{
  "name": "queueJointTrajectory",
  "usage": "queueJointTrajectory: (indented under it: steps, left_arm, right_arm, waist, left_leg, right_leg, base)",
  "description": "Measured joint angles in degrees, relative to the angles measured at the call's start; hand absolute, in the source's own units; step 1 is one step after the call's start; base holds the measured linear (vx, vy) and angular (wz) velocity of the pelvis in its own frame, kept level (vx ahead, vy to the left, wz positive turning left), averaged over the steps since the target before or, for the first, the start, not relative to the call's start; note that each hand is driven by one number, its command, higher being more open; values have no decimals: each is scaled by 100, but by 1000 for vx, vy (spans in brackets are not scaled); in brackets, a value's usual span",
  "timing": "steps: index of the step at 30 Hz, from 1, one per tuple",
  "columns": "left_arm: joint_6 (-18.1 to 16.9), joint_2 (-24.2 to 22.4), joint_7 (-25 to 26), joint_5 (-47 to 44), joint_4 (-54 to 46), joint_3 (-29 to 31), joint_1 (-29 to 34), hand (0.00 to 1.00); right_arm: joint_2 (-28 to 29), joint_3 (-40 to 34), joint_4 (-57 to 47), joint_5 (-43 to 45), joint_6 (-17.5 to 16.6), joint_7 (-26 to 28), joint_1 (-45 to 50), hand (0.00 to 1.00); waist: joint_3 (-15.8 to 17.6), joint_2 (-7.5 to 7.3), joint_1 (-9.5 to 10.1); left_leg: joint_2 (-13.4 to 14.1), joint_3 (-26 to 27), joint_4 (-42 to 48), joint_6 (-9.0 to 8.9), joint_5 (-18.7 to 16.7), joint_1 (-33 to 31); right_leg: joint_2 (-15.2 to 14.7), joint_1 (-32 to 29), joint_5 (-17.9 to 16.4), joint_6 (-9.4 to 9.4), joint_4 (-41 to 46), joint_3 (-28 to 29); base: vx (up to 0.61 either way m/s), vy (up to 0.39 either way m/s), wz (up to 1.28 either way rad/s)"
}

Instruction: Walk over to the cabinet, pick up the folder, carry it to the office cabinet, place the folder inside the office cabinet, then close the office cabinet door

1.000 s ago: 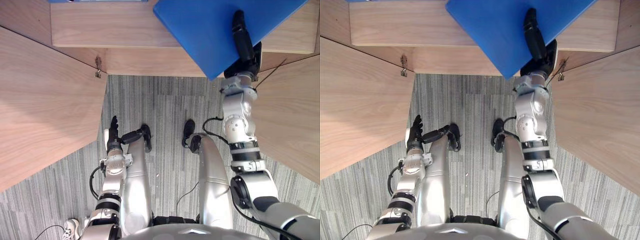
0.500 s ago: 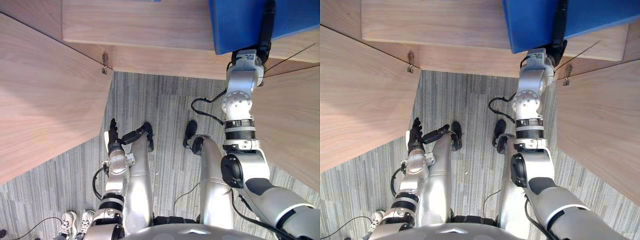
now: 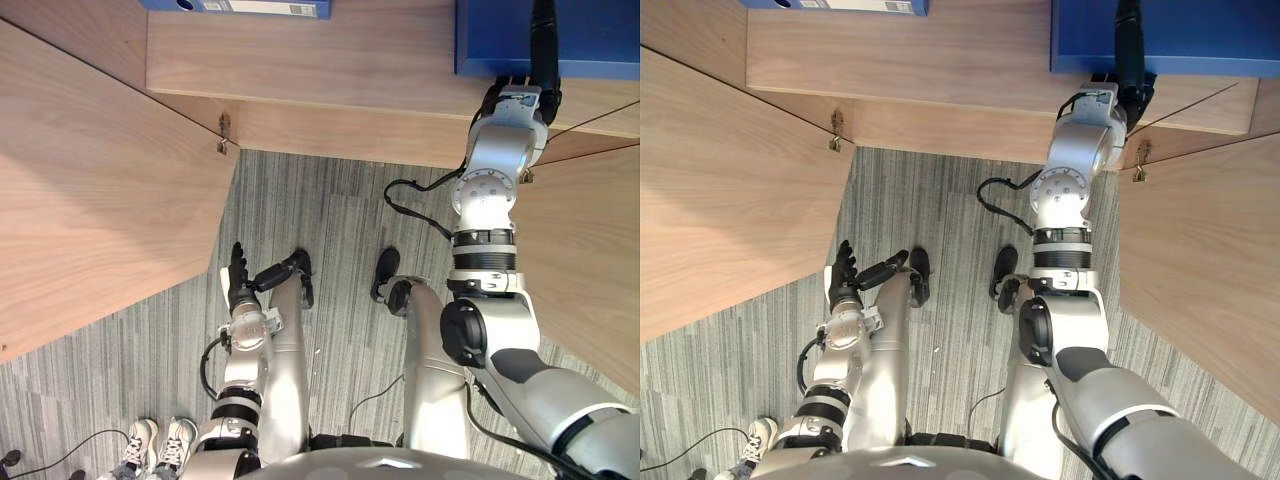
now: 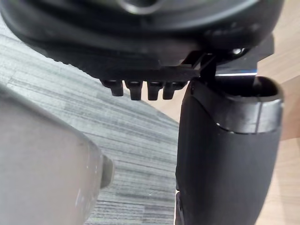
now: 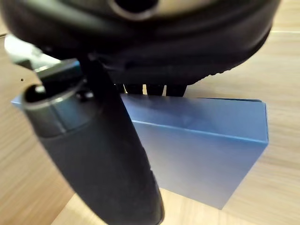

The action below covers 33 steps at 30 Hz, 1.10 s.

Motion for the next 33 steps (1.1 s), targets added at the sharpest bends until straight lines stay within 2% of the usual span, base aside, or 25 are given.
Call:
queueJointTrajectory:
  steps: [7, 10, 13, 19, 25, 33]
  left_arm:
    - [0, -21, -1, 0, -4, -20, 0, 100]
    - [0, -15, -8, 0, -2, -21, 1, 100]
    - [0, 25, -47, 0, 8, -25, 17, 100]
    - [-10, 198, -221, -2, 183, -355, 23, 100]
    - [-76, 242, -248, -8, 305, -396, 22, 100]
    - [-83, 311, -290, -33, 437, -418, 18, 100]
  right_arm:
    - [-178, 186, 3, -7, 55, 91, -146, 100]
    - [-464, 532, 44, -20, 245, 325, -150, 100]
    - [-954, 1181, 346, -58, 571, 703, -276, 100]
    - [-1637, 1913, 903, -61, 1088, 1417, -819, 100]
    - [-1921, 2078, 1189, -61, 1189, 1764, -1208, 100]
    - [-2250, 2325, 1495, -199, 1374, 2083, -1209, 100]
  waist:
    - [-11, 3, -10]
    - [-11, 2, -27]
    - [-10, 2, -82]
    - [-12, -5, -204]
    - [-16, -12, -235]
    - [-16, -15, -291]
  left_leg:
    - [1, 1, 2, -3, 2, 1]
    - [3, 4, 1, -3, 2, 0]
    - [7, 11, -9, -3, 2, 0]
    - [1, 143, -331, 61, 138, 169]
    - [15, 216, -408, 75, 148, 231]
    - [28, 326, -486, 89, 154, 358]
  right_leg:
    - [0, 0, 3, -5, 3, 0]
    - [0, 0, 4, -6, 0, 1]
    - [0, -1, 14, -9, -16, 2]
    - [-4, 159, 207, 1, -367, 15]
    - [-5, 241, 262, 30, -511, 25]
    - [-13, 364, 313, 58, -604, 61]
  base:
    - [24, 44, 0]
    - [26, 46, 0]
    - [28, 53, -1]
    - [25, 61, -2]
    - [25, 64, -1]
    - [24, 49, -2]
